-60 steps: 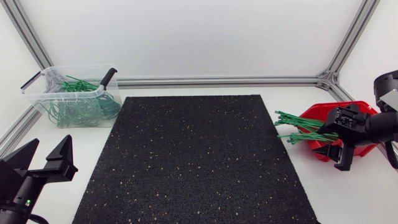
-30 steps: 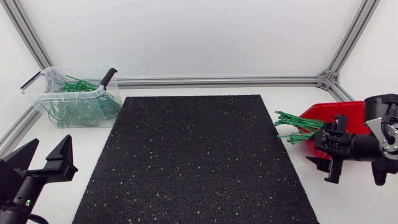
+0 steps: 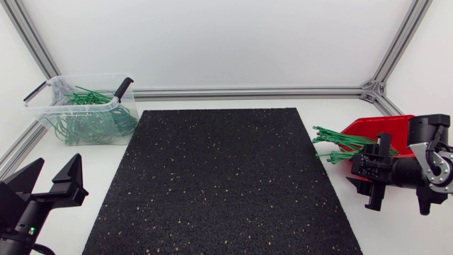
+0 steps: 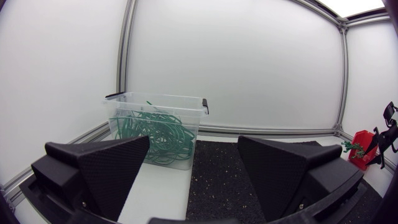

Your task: Take a green cable tie from the red box, thread the tail through the head to close it, then place it in the transparent bin on the left.

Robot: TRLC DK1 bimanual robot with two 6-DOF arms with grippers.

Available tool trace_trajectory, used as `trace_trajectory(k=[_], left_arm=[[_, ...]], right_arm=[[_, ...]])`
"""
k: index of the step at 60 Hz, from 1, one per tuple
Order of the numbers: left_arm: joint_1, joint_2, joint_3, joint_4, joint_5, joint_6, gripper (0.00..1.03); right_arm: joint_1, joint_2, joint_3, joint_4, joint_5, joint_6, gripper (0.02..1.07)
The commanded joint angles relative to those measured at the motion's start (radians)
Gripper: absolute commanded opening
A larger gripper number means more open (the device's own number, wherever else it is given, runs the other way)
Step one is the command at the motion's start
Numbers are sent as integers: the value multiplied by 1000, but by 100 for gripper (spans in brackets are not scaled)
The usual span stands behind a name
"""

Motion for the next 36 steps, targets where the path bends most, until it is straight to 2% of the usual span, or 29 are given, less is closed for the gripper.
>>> trace_trajectory(k=[1, 5, 21, 36], left_arm=[[7, -3, -41, -17, 6, 9, 99], [7, -3, -41, -17, 7, 10, 99], [6, -3, -41, -18, 9, 10, 99], [7, -3, -41, -18, 10, 10, 99]], right_arm=[[5, -20, -29, 2, 2, -38, 48], [2, -22, -33, 2, 4, -45, 43], [-8, -91, -52, 57, -15, -52, 43], [-6, -53, -47, 88, -6, -52, 43]])
